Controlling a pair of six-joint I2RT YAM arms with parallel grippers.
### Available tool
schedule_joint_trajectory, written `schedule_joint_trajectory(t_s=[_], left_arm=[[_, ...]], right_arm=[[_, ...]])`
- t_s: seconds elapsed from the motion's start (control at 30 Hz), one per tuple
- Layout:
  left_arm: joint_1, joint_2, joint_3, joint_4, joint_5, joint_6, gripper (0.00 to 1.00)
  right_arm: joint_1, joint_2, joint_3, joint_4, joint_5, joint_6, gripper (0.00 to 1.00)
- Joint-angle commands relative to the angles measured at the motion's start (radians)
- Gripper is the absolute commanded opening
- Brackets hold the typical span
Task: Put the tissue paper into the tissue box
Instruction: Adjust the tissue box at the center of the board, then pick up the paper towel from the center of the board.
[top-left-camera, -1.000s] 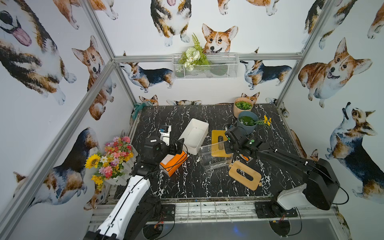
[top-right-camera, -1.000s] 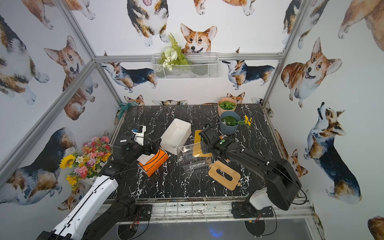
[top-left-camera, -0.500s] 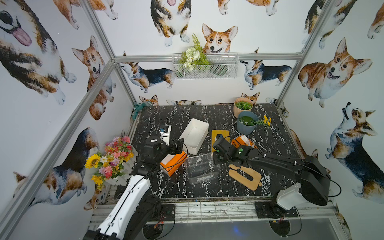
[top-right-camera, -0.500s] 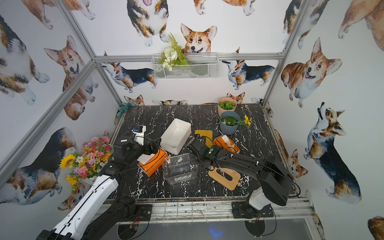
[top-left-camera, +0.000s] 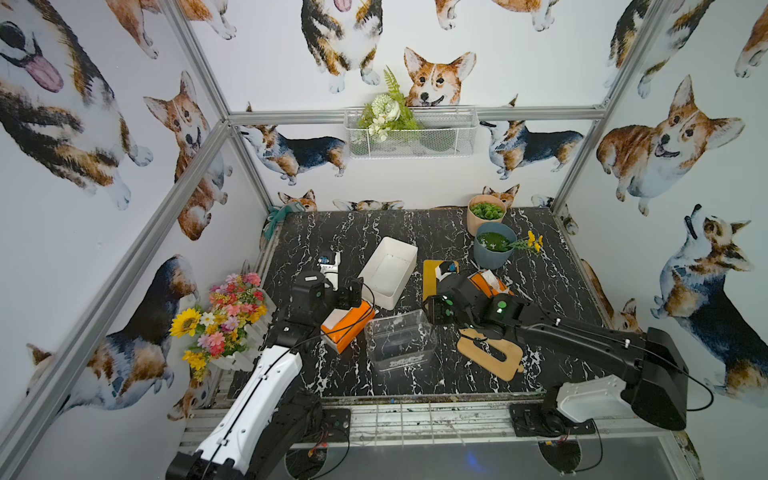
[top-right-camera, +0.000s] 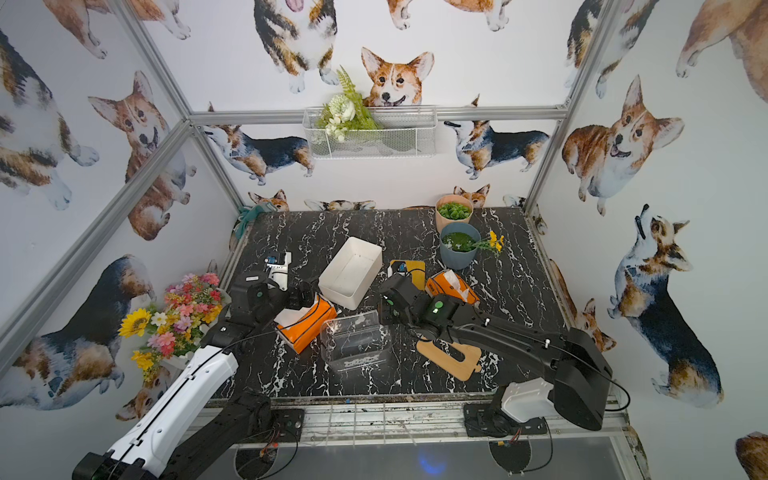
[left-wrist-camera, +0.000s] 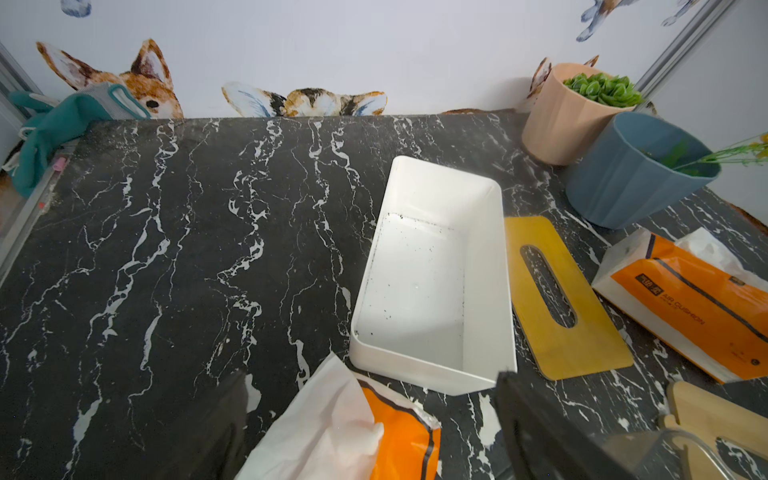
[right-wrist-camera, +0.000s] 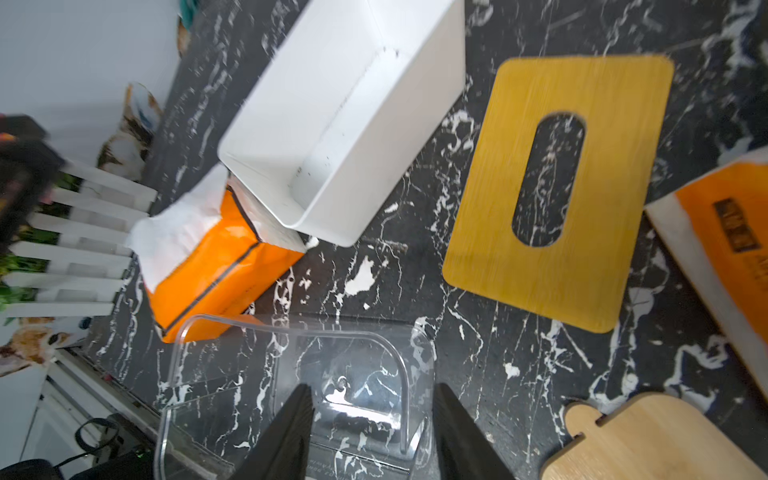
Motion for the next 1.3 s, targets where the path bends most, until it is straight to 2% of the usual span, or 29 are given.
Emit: schedule_joint_trajectory(t_s=[0.0,0.17,0.33,0.43,0.77,1.07,1.27], left_arm=[[-0.007,0.034,0.032,-0.061,0.016,0.019,0.92],[-0.015,0.105,0.102,-0.223,-0.011,-0.005,0.88],[-0.016,0.121,0.148,-0.364,-0.015,-0.033,0.78],[-0.034,0.119,0.154,-0.381,-0.019,-0.044,0.68],[-0.059,0.322,0.214,-0.431,0.024,-0.105,0.64],[-0.062,0.389,0.201,-0.398,0.039,-0.129,0.54],[-0.067,0.457,0.199,-0.396,0.036,-0.136,0.51]], right_arm=[[-0.013,-0.081,-0.006,-0.056,0.096,-0.077,0.53],[-0.129,-0.242,-0.09,-0.059,0.032,-0.113,0.55],[-0.138,-0.34,-0.161,0.001,0.004,-0.14,0.57],[-0.139,-0.347,-0.175,0.016,-0.016,-0.142,0.57],[-0.139,-0.321,-0.184,0.034,-0.087,-0.143,0.58],[-0.14,-0.333,-0.205,0.052,-0.092,-0.146,0.58],[-0.139,-0.321,-0.209,0.055,-0.097,-0.151,0.58]])
